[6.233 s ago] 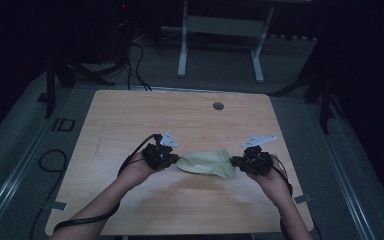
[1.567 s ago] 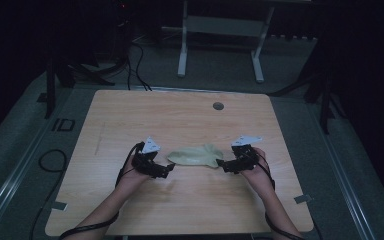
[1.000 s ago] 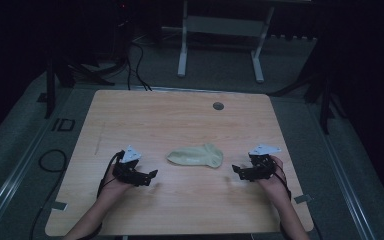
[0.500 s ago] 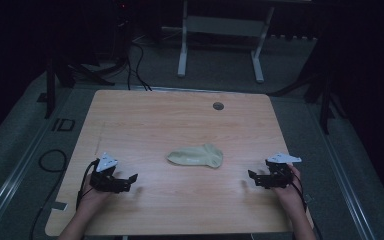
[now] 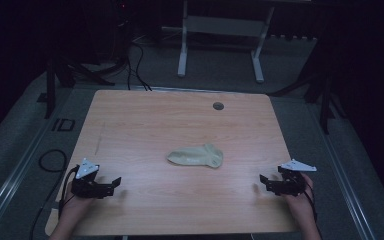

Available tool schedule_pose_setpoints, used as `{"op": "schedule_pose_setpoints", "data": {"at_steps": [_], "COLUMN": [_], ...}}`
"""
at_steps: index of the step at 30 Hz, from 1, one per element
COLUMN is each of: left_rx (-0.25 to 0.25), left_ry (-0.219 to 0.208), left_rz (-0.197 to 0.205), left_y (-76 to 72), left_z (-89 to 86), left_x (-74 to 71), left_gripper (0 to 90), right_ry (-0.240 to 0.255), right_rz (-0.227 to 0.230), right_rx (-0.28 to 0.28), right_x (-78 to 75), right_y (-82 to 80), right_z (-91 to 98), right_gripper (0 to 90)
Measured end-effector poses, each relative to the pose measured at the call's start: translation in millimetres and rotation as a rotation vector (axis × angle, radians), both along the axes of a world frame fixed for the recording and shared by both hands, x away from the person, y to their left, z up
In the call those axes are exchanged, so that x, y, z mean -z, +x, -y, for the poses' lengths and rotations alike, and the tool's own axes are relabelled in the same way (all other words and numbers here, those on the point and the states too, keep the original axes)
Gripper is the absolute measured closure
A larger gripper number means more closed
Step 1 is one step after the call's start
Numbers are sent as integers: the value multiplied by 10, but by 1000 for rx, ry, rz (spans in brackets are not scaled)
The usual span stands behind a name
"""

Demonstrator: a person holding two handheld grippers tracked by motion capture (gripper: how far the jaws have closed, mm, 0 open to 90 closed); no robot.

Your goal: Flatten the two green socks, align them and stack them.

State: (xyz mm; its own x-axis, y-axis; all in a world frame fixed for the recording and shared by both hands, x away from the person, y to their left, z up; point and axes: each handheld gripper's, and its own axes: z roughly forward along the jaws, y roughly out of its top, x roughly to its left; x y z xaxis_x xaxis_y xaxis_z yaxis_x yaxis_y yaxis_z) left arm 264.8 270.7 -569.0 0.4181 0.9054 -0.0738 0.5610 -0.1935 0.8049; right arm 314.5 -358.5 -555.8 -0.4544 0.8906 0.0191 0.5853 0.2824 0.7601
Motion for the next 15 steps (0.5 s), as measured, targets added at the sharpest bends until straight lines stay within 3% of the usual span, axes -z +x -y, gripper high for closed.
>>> {"op": "schedule_pose_setpoints", "data": {"at_steps": [4, 10, 15], "left_rx": [-66, -110, -169], "left_ry": [-46, -41, -28], "left_rz": [7, 7, 7], "left_y": [-80, -161, -236], "left_z": [-129, -168, -209], "left_x": [20, 46, 78], "left_gripper": [18, 19, 19], "right_ry": [0, -5, 2], "right_rz": [3, 20, 50], "right_rx": [13, 52, 122], "right_x": [13, 38, 69], "right_y": [-58, -141, -227], "right_z": [34, 97, 188], "right_gripper": [126, 127, 126]}}
